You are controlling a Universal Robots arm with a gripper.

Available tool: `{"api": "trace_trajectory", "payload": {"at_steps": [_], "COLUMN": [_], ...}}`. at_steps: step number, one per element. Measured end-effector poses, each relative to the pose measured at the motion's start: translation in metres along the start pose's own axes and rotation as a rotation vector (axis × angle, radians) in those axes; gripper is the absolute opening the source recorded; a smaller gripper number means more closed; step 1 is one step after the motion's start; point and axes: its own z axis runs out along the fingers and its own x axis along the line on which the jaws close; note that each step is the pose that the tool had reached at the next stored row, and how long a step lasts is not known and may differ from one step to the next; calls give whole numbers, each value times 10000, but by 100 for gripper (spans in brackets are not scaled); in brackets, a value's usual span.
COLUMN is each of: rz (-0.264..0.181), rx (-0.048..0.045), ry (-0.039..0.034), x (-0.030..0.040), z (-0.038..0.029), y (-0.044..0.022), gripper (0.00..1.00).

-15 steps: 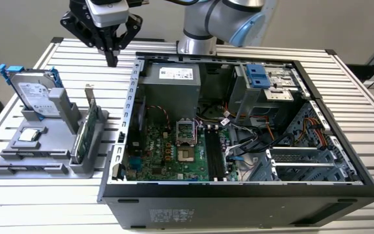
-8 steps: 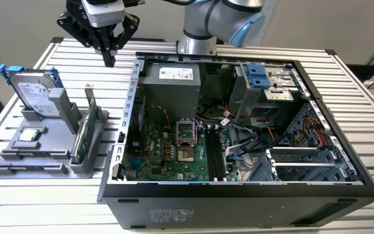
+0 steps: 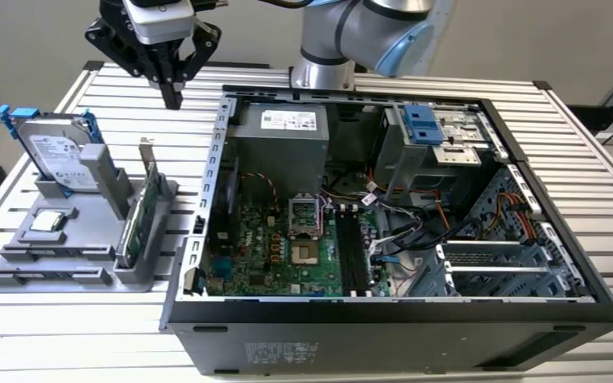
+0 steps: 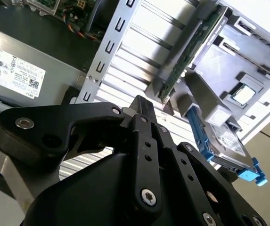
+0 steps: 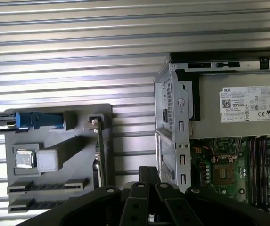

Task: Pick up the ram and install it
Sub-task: 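Reach for the ram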

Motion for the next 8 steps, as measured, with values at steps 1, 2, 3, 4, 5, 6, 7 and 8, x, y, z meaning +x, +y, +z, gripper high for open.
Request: {"api": "trace_trajectory", "payload": {"at_steps": [1, 2, 3, 4, 5, 6, 7, 8], "rz": [0, 1, 1, 0, 0, 0, 1, 0], "rx": [-1, 0, 0, 0, 0, 0, 0, 0], "ry": [0, 0, 0, 1, 0, 0, 0, 0], "x": [8, 17, 25, 33, 41, 50, 58, 67], "z": [0, 0, 0, -1, -1, -1, -1, -1], "y": [-1, -1, -2, -2, -3, -3, -4, -5], "gripper": [0, 0, 0, 0, 0, 0, 0, 0]}}
